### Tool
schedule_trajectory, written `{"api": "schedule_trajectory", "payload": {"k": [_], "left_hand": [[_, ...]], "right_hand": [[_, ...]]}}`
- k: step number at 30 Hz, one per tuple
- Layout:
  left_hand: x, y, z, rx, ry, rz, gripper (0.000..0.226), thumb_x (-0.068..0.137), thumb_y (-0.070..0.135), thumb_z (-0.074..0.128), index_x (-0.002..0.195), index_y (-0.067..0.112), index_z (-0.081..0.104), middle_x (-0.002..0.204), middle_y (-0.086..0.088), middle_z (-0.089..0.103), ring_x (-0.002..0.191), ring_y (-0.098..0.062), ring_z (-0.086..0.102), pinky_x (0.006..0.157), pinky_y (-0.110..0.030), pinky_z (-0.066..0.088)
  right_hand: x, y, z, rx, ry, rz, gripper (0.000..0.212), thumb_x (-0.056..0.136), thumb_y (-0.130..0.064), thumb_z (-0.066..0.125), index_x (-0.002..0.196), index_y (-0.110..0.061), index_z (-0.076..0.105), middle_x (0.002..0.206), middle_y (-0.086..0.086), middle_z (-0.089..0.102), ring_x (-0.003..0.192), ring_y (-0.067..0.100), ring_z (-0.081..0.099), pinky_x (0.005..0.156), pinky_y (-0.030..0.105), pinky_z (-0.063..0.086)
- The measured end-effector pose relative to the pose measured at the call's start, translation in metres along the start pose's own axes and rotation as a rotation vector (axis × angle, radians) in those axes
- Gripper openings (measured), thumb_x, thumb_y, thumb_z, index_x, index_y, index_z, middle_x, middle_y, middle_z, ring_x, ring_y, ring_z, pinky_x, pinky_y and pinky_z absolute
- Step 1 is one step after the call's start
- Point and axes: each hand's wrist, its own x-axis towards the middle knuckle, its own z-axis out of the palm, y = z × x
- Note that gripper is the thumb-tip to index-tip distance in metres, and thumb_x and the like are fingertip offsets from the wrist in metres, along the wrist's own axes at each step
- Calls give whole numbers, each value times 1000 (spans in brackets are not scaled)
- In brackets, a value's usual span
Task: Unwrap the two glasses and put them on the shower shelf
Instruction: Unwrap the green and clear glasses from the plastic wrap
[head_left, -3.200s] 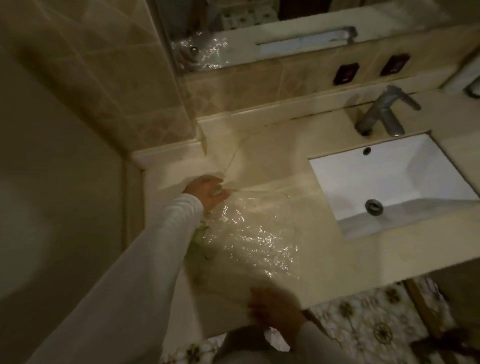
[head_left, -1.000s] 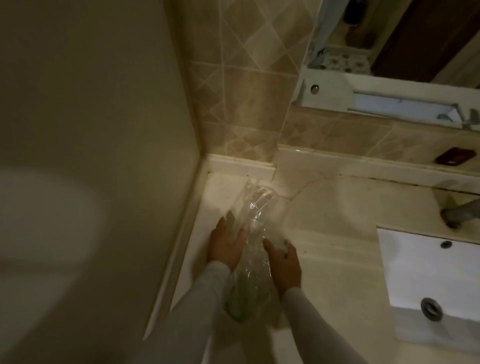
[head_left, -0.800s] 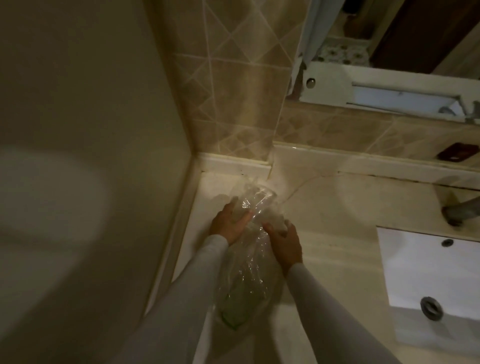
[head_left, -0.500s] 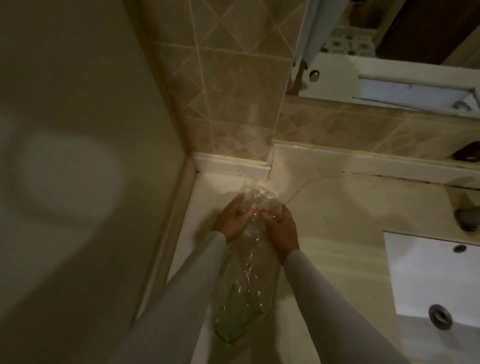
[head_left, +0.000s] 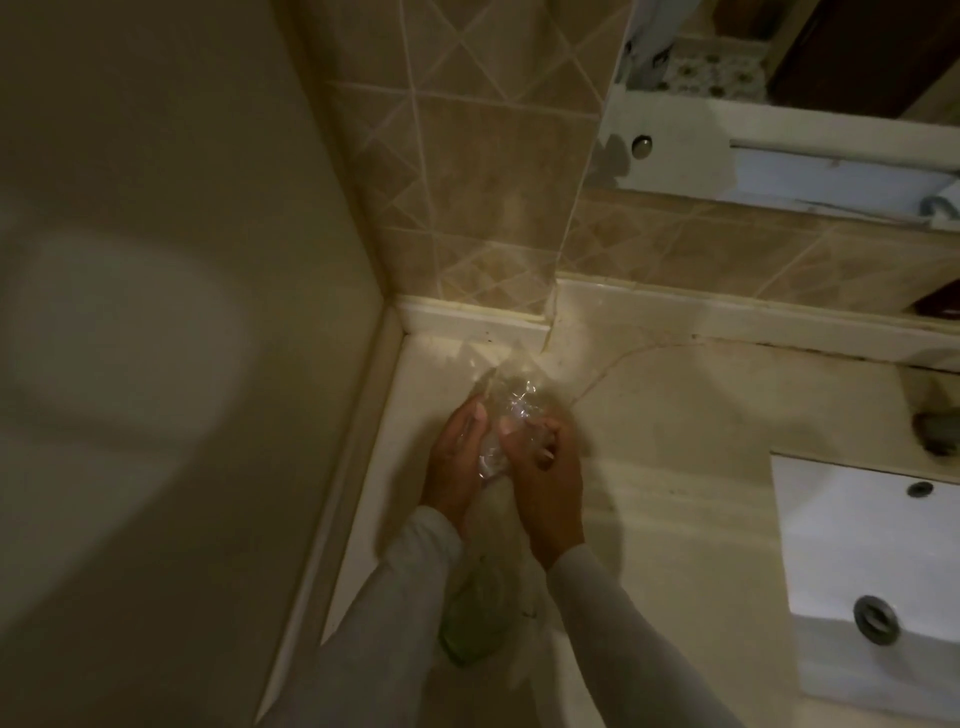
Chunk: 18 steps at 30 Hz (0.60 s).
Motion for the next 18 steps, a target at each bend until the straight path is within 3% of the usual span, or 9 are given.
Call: {"api": "schedule_trajectory", "payload": {"k": [3, 6, 9, 13, 16, 18], "left_hand": [[-21, 6, 1, -113, 75, -119, 49, 94, 59, 50, 125, 26, 67, 122, -7, 72, 112, -25, 70, 84, -43, 59], [-42, 9, -6, -175, 126, -190, 58, 86, 69, 53, 119, 25, 72, 116, -5, 75, 104, -22, 73, 67, -32, 59], [-55, 13, -11, -233, 116, -211, 59, 90, 67, 50, 119, 20, 71, 117, -11, 74, 92, -25, 74, 59, -30, 56], [-66, 25, -15, -313, 104, -259, 77, 75, 75, 58, 122, 15, 69, 121, -15, 71, 95, -29, 67, 65, -34, 52], [-69, 28, -21, -302, 74, -227, 69, 80, 74, 52, 122, 23, 70, 125, -10, 70, 100, -27, 67, 59, -30, 52], [-71, 28, -23, -273, 71, -207, 60, 89, 72, 46, 121, 28, 72, 123, -7, 72, 103, -25, 68, 62, -34, 56]], "right_hand": [[-20, -8, -5, -89, -15, -35, 36, 76, -50, 83, 100, -30, 65, 107, -6, 72, 100, 15, 69, 78, 20, 56], [-39, -21, -17, -299, -48, -181, 33, 75, -50, 81, 92, -24, 69, 115, 2, 62, 108, 20, 61, 94, 36, 53], [-44, -39, -33, -427, -28, -501, 24, 76, -17, 90, 79, -9, 68, 116, 13, 63, 116, 28, 60, 100, 41, 49], [-43, -62, -65, -481, -236, -564, 14, 85, -14, 82, 94, -13, 71, 96, -3, 74, 92, 10, 72, 85, 36, 59], [-44, -69, -85, -539, -270, -507, 21, 89, -8, 77, 107, -18, 73, 94, -4, 74, 78, 8, 73, 75, 26, 61], [-47, -74, -93, -515, -240, -464, 26, 90, 2, 73, 101, -22, 73, 92, -1, 73, 70, 11, 72, 66, 25, 61]]}}
